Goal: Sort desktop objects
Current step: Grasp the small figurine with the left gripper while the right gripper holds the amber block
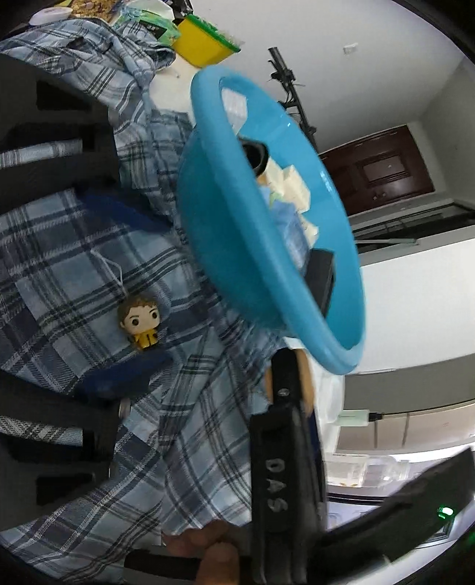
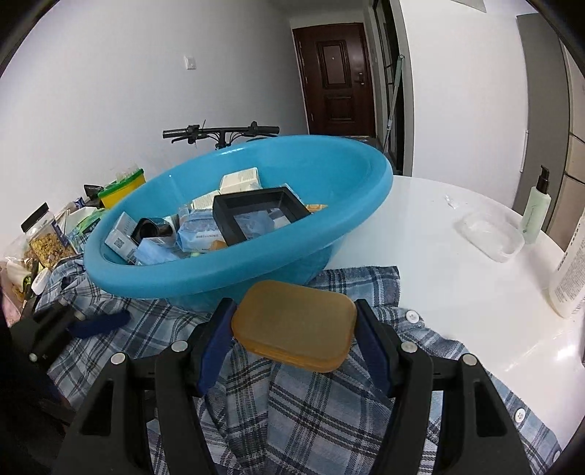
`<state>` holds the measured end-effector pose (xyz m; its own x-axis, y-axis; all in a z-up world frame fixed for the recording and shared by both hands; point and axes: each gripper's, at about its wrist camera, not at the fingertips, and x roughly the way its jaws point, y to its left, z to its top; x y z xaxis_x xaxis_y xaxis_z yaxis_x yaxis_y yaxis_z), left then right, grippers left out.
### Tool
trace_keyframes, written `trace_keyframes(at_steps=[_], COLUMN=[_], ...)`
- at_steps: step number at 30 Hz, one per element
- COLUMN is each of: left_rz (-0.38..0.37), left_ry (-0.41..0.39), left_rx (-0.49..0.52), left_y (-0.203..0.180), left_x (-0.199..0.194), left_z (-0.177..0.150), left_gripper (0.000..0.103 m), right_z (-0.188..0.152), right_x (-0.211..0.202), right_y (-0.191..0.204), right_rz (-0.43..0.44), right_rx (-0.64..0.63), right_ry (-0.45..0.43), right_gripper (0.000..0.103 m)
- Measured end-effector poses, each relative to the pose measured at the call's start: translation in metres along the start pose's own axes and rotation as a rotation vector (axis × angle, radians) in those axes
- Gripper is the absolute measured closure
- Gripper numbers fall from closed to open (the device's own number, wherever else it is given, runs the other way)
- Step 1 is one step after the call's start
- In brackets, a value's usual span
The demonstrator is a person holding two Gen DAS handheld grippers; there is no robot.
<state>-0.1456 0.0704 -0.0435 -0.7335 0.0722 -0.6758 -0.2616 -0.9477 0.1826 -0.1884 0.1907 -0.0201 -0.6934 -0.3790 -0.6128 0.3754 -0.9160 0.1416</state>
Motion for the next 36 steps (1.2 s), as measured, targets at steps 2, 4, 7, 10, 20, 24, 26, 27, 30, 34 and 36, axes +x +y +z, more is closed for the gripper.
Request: trace_keyframes(at_steps=[2, 4, 7, 10, 20, 24, 26, 27, 30, 34, 36], left_rz=[-0.035, -0.045, -0.045, -0.048, -0.086, -0.121, -0.121, -0.125, -0.141, -0.137, -0.139], left_ry=[0.017, 0.039, 0.045, 0.055, 0.094, 0.104, 0.098, 0.093, 0.056, 0.039, 0.023], left_rx=[-0.028, -0.029, -0.007, 0.008, 0.039, 0.033, 0.033, 0.029, 0.029, 0.047, 0.043], left_y=[0.003, 0.004, -0.002, -0.007, -0.017, -0.018, -0.019, -0.019, -0.02, -0.024, -0.02], left_x=[0.005, 0.009, 0.01, 0.012, 0.019, 0.022, 0.021, 0.02, 0.013, 0.007, 0.002], left_z=[0.0, 0.001, -0.001, -0.002, 0.0, 0.001, 0.002, 0.003, 0.004, 0.003, 0.003], left_gripper=[0.056, 0.056, 0.056, 0.056, 0.048, 0.064, 0.064, 0.064, 0.064, 0.064, 0.064], right_z=[0.0, -0.001, -0.001, -0.001, -0.002, -0.002, -0.002, -0.002, -0.001, -0.001, 0.0], right_x=[-0.001, -0.001, -0.001, -0.001, 0.001, 0.001, 0.001, 0.0, -0.001, -0.002, -0.003], right_y=[0.001, 0.002, 0.002, 0.003, 0.004, 0.004, 0.004, 0.004, 0.005, 0.005, 0.005], right_rz=[0.002, 0.006, 0.006, 0.007, 0.009, 0.009, 0.008, 0.01, 0.014, 0.013, 0.009], right_rx=[-0.003, -0.008, -0.01, -0.01, -0.016, -0.015, -0.014, -0.014, -0.015, -0.017, -0.017], right_ry=[0.0, -0.004, -0.004, -0.004, 0.0, -0.001, -0.004, -0.008, -0.014, -0.02, -0.025], right_gripper=[0.039, 0.039, 0.039, 0.039, 0.039, 0.039, 0.039, 0.039, 0.039, 0.039, 0.039])
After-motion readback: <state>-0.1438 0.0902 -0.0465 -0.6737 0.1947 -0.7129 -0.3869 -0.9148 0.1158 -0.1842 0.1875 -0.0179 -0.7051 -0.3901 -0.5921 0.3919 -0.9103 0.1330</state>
